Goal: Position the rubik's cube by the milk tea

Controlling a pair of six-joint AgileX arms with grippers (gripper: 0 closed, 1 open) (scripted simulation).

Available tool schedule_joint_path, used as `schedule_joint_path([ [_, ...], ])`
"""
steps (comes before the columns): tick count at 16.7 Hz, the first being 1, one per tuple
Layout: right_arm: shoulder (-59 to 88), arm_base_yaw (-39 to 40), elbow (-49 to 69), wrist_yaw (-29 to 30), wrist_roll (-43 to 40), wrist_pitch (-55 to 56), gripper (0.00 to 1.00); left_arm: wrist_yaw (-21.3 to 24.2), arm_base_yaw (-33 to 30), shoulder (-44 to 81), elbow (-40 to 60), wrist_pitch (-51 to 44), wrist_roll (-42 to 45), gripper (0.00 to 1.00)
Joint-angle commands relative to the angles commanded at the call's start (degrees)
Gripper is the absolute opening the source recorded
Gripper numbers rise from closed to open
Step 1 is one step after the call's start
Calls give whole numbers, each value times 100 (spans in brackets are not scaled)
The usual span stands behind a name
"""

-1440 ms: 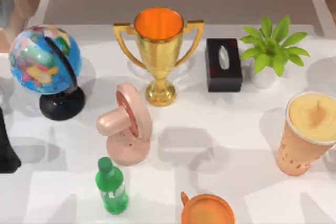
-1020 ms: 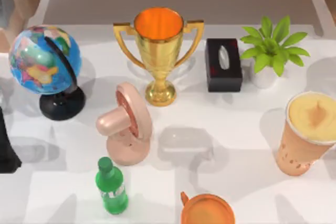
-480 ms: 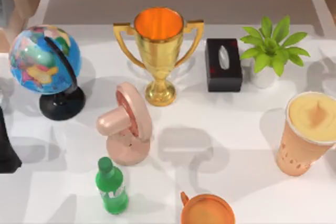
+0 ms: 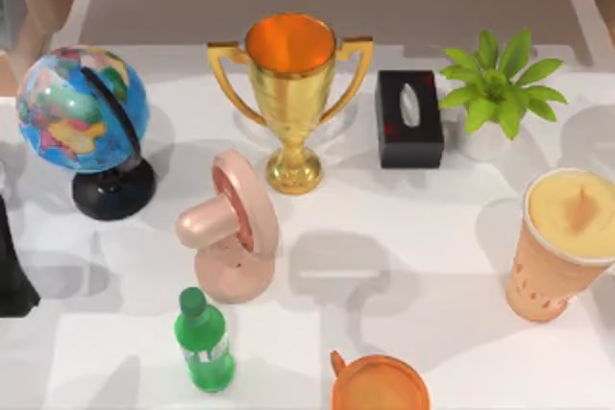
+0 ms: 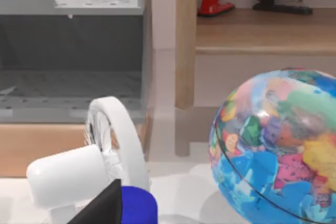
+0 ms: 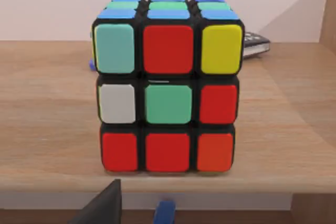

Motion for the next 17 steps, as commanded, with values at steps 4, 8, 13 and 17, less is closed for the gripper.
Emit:
schedule_joint_path([
  [4,813,205,771,219,14,67,100,0,0,0,0,0,0,100],
  [8,887,226,845,241,16,74,100,0,0,0,0,0,0,100],
  [13,1065,162,1055,178,15,26,100,0,0,0,0,0,0,100],
  [17,1729,16,1905,44,11,-139,100,0,0,0,0,0,0,100],
])
